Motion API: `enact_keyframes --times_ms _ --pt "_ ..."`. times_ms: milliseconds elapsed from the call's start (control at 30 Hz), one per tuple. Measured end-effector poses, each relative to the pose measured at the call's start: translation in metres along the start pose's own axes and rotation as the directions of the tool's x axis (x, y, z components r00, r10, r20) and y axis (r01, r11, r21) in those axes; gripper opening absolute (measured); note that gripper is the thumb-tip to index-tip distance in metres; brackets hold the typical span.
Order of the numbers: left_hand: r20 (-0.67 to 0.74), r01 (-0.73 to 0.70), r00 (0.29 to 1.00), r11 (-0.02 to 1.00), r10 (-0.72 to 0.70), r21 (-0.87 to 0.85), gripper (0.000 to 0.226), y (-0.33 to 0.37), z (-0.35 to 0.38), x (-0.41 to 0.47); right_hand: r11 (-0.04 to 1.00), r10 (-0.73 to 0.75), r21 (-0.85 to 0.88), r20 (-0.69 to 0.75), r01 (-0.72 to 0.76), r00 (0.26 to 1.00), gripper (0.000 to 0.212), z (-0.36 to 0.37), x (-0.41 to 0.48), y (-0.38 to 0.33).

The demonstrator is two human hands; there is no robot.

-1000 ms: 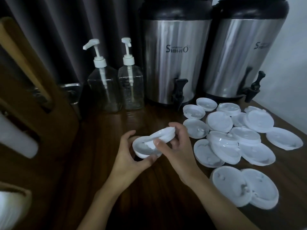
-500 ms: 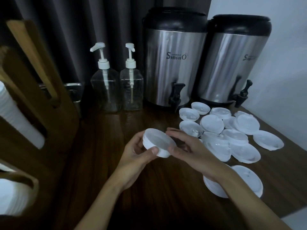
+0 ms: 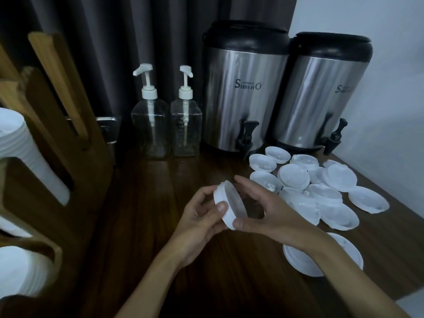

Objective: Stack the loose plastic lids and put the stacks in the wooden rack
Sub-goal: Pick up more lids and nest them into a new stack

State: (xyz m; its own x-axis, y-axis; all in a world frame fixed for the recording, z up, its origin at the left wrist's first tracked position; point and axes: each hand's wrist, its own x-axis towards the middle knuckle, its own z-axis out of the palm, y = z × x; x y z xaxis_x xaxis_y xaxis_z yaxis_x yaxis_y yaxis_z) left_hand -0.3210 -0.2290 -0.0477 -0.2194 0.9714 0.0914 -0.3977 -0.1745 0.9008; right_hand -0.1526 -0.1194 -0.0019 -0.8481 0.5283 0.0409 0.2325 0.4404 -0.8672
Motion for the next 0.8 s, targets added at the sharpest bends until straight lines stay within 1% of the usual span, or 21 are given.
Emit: enact_keyframes --times_ms 33,67,200,233,300,367,433,500,567,600,633,700,800 --pt "-0.001 0.005 1.000 1.000 -0.005 0.002 0.065 -0.001 0.000 0.000 1.000 0.010 -0.024 0.000 -0.010 1.000 0.097 0.000 0.000 0.002" --pt "-0.004 0.009 1.000 1.000 -0.009 0.002 0.064 -0.003 0.001 0.000 0.999 0.015 -0.039 0.012 -0.014 1.000 0.100 -0.001 0.000 0.003" --pt "-0.010 0.034 0.999 0.999 -0.034 0.013 0.051 -0.012 0.006 0.000 0.996 0.033 -0.088 0.075 -0.027 0.997 0.095 -0.004 -0.003 0.002" --pt "-0.013 0.049 0.999 0.999 -0.049 0.020 0.051 -0.014 0.008 0.001 0.994 0.037 -0.103 0.080 -0.029 0.996 0.095 -0.004 -0.005 0.003" --pt "-0.007 0.079 0.997 0.996 -0.079 0.035 0.061 -0.017 0.013 0.002 0.991 0.048 -0.129 0.068 -0.039 0.997 0.098 -0.002 -0.008 0.006" --pt "0.012 0.092 0.996 0.995 -0.093 0.048 0.072 -0.018 0.016 0.003 0.992 0.059 -0.111 0.032 -0.055 0.998 0.096 0.000 -0.013 0.010" --pt "0.028 0.093 0.995 0.994 -0.095 0.051 0.076 -0.019 0.018 0.005 0.995 0.046 -0.091 0.009 -0.045 0.999 0.093 0.003 -0.017 0.012" --pt "0.025 0.080 0.996 0.995 -0.082 0.065 0.065 -0.022 0.020 0.006 0.995 0.051 -0.091 0.017 -0.049 0.999 0.091 0.005 -0.019 0.010" --pt "-0.008 0.052 0.999 0.994 -0.052 0.094 0.044 -0.026 0.020 0.008 0.993 0.048 -0.110 0.028 -0.044 0.998 0.086 0.002 -0.020 0.010" --pt "-0.034 0.045 0.999 0.993 -0.042 0.108 0.035 -0.027 0.021 0.008 0.988 0.052 -0.144 0.029 -0.048 0.998 0.086 -0.002 -0.023 0.012" --pt "-0.061 0.045 0.997 0.993 -0.038 0.113 0.033 -0.028 0.021 0.009 0.977 0.079 -0.200 0.024 -0.072 0.997 0.089 -0.009 -0.027 0.015" --pt "-0.103 0.061 0.993 0.992 -0.050 0.106 0.034 -0.029 0.021 0.011 0.929 0.141 -0.345 -0.005 -0.134 0.990 0.093 -0.027 -0.042 0.025" --pt "-0.120 0.074 0.991 0.989 -0.059 0.126 0.039 -0.031 0.026 0.014 0.814 0.155 -0.562 -0.034 -0.147 0.987 0.083 -0.052 -0.073 0.041"
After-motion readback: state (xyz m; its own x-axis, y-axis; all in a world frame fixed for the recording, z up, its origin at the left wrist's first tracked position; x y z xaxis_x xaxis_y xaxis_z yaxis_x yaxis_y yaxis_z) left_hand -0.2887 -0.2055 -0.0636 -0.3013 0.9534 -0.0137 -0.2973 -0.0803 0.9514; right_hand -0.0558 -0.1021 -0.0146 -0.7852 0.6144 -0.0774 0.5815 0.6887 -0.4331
